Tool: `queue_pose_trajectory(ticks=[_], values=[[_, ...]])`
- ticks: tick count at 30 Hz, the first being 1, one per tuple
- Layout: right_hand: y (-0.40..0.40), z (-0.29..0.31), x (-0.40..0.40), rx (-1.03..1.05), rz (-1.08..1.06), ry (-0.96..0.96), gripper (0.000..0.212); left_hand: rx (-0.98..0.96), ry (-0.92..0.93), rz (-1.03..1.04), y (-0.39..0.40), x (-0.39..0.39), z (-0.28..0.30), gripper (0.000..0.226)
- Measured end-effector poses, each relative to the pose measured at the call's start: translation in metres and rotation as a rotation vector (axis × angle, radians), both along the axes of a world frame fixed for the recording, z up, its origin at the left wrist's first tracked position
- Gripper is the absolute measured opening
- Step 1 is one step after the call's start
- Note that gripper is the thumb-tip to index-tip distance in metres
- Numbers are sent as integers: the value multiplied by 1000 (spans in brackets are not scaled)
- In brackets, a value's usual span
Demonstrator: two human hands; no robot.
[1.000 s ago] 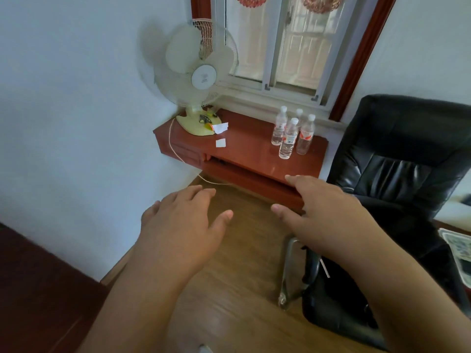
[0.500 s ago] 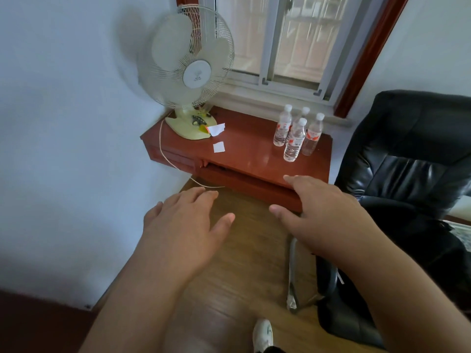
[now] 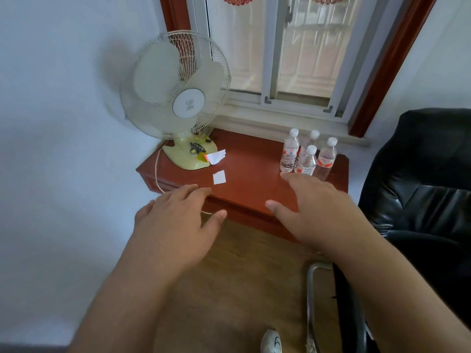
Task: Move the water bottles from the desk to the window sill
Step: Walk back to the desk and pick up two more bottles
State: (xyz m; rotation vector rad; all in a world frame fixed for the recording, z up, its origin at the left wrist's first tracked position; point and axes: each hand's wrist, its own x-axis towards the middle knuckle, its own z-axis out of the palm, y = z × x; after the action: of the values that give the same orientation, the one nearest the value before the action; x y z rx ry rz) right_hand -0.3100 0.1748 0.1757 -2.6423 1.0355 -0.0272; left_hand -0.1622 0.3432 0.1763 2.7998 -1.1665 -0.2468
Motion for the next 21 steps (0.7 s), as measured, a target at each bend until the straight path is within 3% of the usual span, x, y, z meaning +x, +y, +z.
queue_pose_trajectory(ticks=[12, 21], values=[[-120, -1, 38, -30, -77, -22, 67, -66, 15, -75, -126, 39, -4, 60], [-178, -13, 64, -31, -279, -10, 58, -63, 19, -249, -214, 90, -12, 61]])
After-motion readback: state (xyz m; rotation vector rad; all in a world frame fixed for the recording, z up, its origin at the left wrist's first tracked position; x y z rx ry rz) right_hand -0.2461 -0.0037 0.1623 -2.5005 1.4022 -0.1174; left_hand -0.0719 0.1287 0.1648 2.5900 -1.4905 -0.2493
